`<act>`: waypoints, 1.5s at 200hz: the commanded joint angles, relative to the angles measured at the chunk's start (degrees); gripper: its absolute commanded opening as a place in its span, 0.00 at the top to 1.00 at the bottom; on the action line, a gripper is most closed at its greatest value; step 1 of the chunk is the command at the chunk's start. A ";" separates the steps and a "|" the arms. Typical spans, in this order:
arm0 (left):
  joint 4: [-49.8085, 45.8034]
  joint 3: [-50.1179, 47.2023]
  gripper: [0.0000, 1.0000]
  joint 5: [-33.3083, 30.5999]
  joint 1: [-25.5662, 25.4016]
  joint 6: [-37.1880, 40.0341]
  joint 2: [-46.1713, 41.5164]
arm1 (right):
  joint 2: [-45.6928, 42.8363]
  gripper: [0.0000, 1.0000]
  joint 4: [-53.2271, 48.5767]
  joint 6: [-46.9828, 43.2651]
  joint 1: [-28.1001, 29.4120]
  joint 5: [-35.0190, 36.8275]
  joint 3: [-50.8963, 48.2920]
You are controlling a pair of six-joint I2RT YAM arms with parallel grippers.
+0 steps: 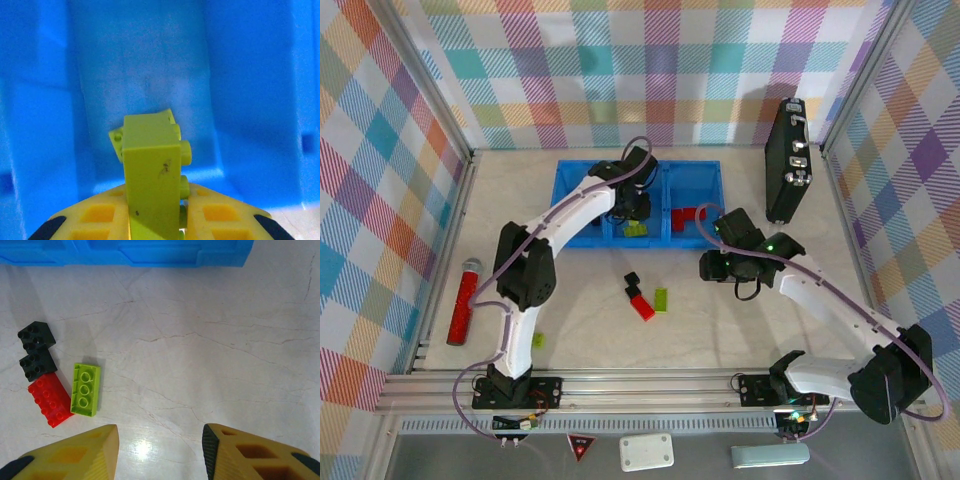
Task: Sort the legos into containers by color
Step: Place the lego in the container.
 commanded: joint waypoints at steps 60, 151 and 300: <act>-6.15 13.08 0.76 -8.18 1.72 4.24 13.09 | -0.29 0.50 -0.32 -1.99 -1.18 -1.44 -0.97; -7.12 13.15 0.72 -11.50 1.68 2.22 18.35 | 0.68 0.50 1.76 -2.61 -1.83 -2.85 -2.42; -9.45 14.02 0.63 -13.41 0.72 2.83 12.04 | -1.02 0.50 1.62 -2.65 -2.25 -3.82 -1.14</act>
